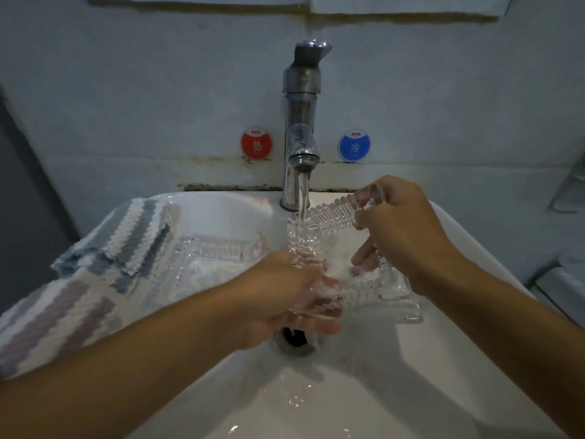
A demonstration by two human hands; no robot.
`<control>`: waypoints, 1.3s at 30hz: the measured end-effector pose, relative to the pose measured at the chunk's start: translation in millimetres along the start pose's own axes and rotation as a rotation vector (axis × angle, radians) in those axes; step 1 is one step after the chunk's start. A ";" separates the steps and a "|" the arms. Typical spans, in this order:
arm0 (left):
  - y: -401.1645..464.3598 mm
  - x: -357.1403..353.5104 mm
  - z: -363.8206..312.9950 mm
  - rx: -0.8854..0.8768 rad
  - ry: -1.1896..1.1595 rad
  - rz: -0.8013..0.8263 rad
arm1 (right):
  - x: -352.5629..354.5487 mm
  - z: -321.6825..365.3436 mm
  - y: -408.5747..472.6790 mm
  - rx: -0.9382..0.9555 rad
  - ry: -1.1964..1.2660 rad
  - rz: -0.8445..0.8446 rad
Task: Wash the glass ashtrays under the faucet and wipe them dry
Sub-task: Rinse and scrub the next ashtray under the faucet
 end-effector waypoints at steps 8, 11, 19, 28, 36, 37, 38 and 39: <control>3.9 7.7 -5.7 -0.072 0.059 -0.105 | 0.9 -1.1 -0.7 0.027 0.061 -0.029; 3.3 15.5 -8.3 -0.109 0.148 -0.188 | -4.2 -1.5 -3.5 0.010 0.115 0.018; 6.0 22.7 -8.5 -0.004 0.075 -0.168 | -11.3 -7.2 -6.5 0.021 0.186 0.006; 9.2 25.2 -8.0 -0.086 0.094 -0.211 | -12.6 -6.2 -7.9 0.070 0.163 -0.018; 2.1 31.2 -16.5 -0.246 0.118 -0.407 | -25.0 -14.4 -18.2 -0.030 0.299 -0.011; 1.4 30.5 -18.0 -0.268 0.107 -0.423 | -26.3 -16.1 -20.4 -0.056 0.306 -0.018; 0.7 30.3 -18.9 -0.283 0.090 -0.433 | -29.0 -17.9 -22.3 -0.091 0.318 -0.022; -0.2 30.2 -19.6 -0.291 0.075 -0.438 | -32.1 -19.7 -24.0 -0.131 0.326 -0.015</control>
Point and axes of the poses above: each hand's wrist, its own y-axis towards the middle knuckle, its own x-axis out of the back of the hand, z = x × y, the point moved 5 cm from there along y, towards the middle knuckle, and after that the axes turned 3 degrees about y, right-handed, at the moved point
